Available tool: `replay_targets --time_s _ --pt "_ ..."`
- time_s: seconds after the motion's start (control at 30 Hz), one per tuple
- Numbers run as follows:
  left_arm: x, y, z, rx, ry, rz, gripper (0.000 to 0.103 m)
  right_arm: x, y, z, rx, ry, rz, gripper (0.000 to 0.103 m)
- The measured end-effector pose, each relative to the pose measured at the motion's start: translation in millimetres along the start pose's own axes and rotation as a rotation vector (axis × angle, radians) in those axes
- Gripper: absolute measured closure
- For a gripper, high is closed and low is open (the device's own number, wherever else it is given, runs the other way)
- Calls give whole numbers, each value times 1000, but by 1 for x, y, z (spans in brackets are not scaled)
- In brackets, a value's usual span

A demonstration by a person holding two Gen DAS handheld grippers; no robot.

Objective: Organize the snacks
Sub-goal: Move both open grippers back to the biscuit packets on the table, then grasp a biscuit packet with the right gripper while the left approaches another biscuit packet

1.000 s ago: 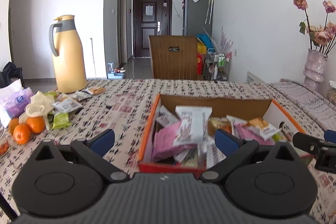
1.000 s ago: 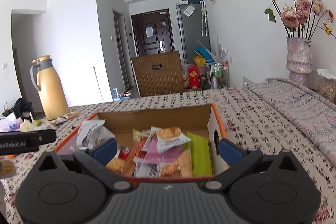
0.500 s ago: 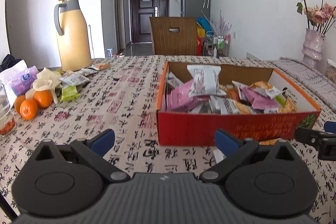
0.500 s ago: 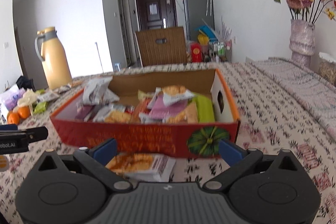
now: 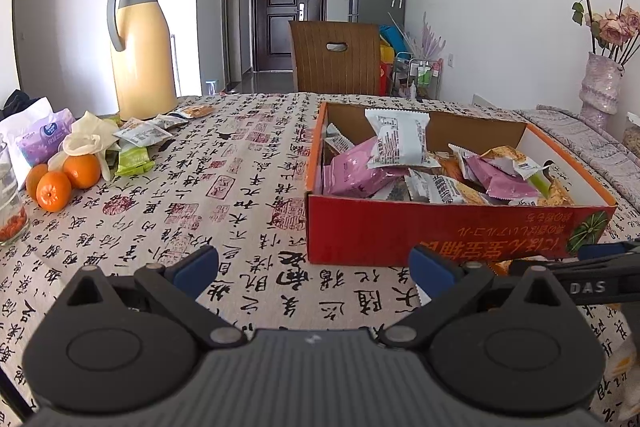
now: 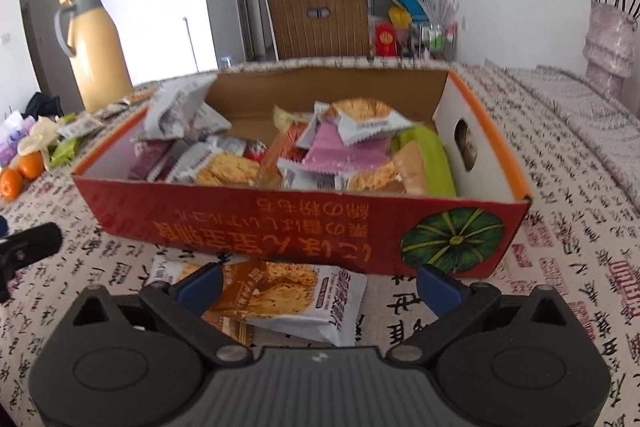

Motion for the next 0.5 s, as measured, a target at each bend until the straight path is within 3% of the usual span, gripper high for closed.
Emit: replay_targets --time_s 0.3,0.5 --pt "-3 -4 -1 -6 6 -17 0 -11 -16 -4 -17 18 -47 3" --pt "-4 -5 -1 -6 8 -24 0 -18 -9 -8 -19 74 -20 16"
Point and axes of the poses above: each gripper's, at about its wrist camera, not at the fingertips, and y roughly against the way its jaws point, z to its right, x to its top, the point moved 2 cm from there along -y, roughly the way its jaws point, and after that the axes turned 5 degrees about -y, right-handed, at the moved point
